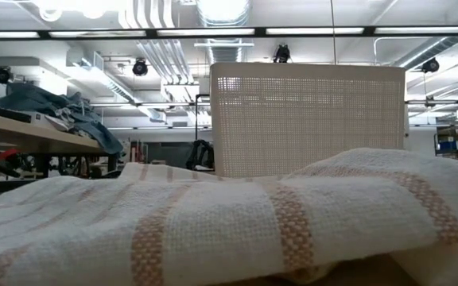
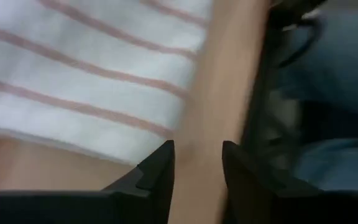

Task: Fold towel
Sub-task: Fold the brown patterned towel

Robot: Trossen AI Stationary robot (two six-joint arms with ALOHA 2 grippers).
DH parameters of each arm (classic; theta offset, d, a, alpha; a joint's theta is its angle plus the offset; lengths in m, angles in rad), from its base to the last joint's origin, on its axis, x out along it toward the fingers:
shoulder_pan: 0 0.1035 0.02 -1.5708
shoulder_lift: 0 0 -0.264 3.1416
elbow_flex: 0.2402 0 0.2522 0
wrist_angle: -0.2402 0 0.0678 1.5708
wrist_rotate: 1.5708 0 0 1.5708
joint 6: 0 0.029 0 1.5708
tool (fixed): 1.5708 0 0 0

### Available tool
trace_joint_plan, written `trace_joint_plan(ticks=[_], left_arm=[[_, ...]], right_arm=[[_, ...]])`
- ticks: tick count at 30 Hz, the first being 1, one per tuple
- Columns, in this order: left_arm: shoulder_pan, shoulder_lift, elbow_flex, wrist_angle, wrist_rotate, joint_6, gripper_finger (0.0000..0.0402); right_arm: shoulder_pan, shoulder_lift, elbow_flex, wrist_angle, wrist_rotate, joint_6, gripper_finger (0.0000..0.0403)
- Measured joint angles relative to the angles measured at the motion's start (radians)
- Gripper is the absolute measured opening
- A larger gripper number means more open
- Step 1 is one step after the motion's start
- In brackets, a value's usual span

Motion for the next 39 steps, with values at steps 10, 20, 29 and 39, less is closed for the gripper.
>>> trace_joint_plan(ticks=[10,20,29,39], left_arm=[[0.116,0.13,0.206,-0.35,0.033,0.194,0.0176],[0.16,0.135,0.14,-0.211,0.182,0.269,0.0157],[0.156,0.123,-0.001,-0.068,0.221,0.136,0.0071],[0.089,0.115,0.182,-0.401,0.131,0.113,0.0003]], right_arm=[[-0.005,0.134,0.19,-0.098,-0.003,-0.097,0.0218],[-0.003,0.18,0.217,-0.092,-0.124,-0.069,0.021],[-0.005,0.279,0.223,-0.15,-0.102,0.007,0.0148],[0.0,0.251,0.298,-0.475,-0.009,0.086,0.0007]])
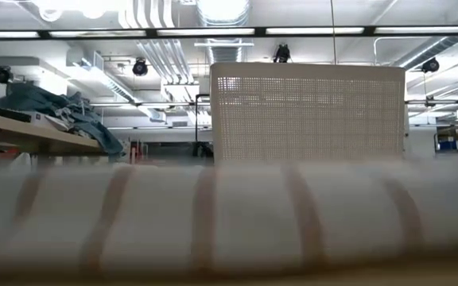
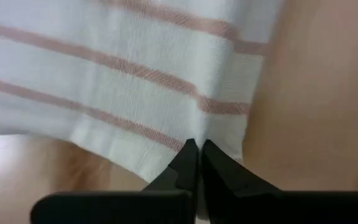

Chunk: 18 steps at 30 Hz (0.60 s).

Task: Fold towel
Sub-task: Fold the brown patterned towel

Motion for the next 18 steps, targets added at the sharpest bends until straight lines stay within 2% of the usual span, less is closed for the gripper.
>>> trace_joint_plan(ticks=[4,8,11,14,18], left_arm=[[-0.039,-0.018,0.18,-0.31,-0.08,-0.094,0.0001],[-0.069,-0.017,0.339,-0.516,-0.166,-0.194,0.0001],[-0.08,-0.032,0.408,-0.515,-0.26,-0.187,0.0001],[-0.08,-0.034,0.476,-0.508,-0.334,-0.165,0.0001],[-0.074,-0.036,0.52,-0.509,-0.392,-0.145,0.0]], right_arm=[[0.025,-0.042,0.08,-0.156,0.065,0.062,0.0005],[0.032,-0.109,0.156,-0.267,0.114,0.117,0.0003],[0.035,-0.175,0.177,-0.278,0.097,0.153,0.0002],[0.032,-0.256,0.185,-0.272,0.01,0.199,0.0001],[0.055,-0.345,0.18,-0.252,0.001,0.251,0.0001]])
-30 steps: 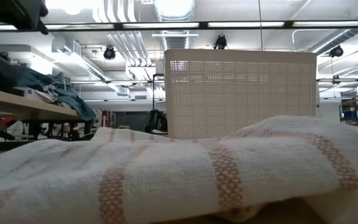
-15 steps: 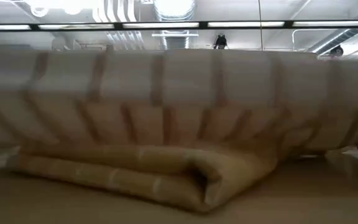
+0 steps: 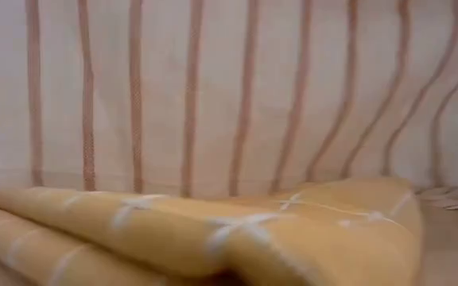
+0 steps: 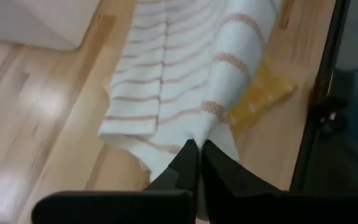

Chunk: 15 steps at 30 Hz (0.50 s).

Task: Fold towel
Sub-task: Fold the brown patterned towel

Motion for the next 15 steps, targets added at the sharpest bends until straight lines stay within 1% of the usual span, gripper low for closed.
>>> trace_joint_plan(ticks=[3,6,11,15], left_arm=[[0.006,0.0,0.005,0.001,-0.027,-0.004,0.0],[0.01,0.0,-0.014,0.0,-0.03,-0.015,0.0],[0.014,0.0,-0.074,0.001,-0.025,-0.061,0.0],[0.015,0.0,-0.118,0.001,0.018,-0.102,0.0]], right_arm=[[0.016,-0.04,-0.006,0.004,-0.003,0.049,0.001],[0.019,-0.042,-0.023,0.005,0.0,0.055,0.0041],[0.016,0.025,-0.073,0.007,-0.003,0.08,0.0112],[0.014,0.111,-0.121,0.009,-0.019,0.083,0.016]])
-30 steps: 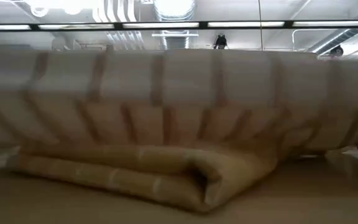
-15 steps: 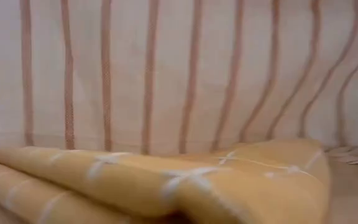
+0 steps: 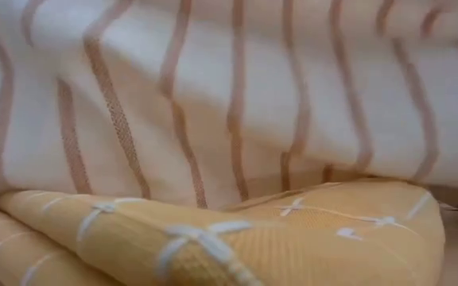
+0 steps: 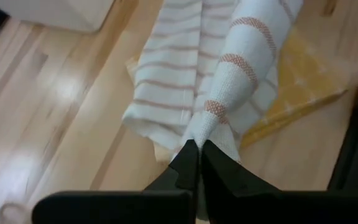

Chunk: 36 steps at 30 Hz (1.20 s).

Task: Fold towel
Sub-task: Fold the brown patterned towel

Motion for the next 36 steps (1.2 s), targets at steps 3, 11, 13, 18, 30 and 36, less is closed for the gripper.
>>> trace_joint_plan(ticks=[3,11,13,18,30,36], left_arm=[[0.001,0.0,-0.008,0.0,0.021,-0.011,0.0],[0.008,-0.001,0.008,0.0,0.027,-0.011,0.0],[0.008,-0.002,0.012,0.001,0.027,-0.011,0.0],[0.011,-0.002,0.013,0.0,0.027,-0.014,0.0],[0.058,-0.002,0.013,0.001,0.095,-0.038,0.0],[0.085,-0.002,0.013,0.001,0.098,-0.022,0.0]], right_arm=[[0.002,0.046,-0.012,0.003,0.026,0.004,0.0183],[-0.006,0.095,-0.018,0.034,0.091,-0.034,0.0145],[-0.006,0.089,-0.018,0.047,0.091,-0.023,0.0136],[-0.011,0.078,-0.004,0.089,0.098,-0.037,0.0148],[-0.066,0.084,0.014,0.193,0.126,-0.173,0.0226],[-0.1,0.139,0.012,0.322,0.124,-0.282,0.024]])
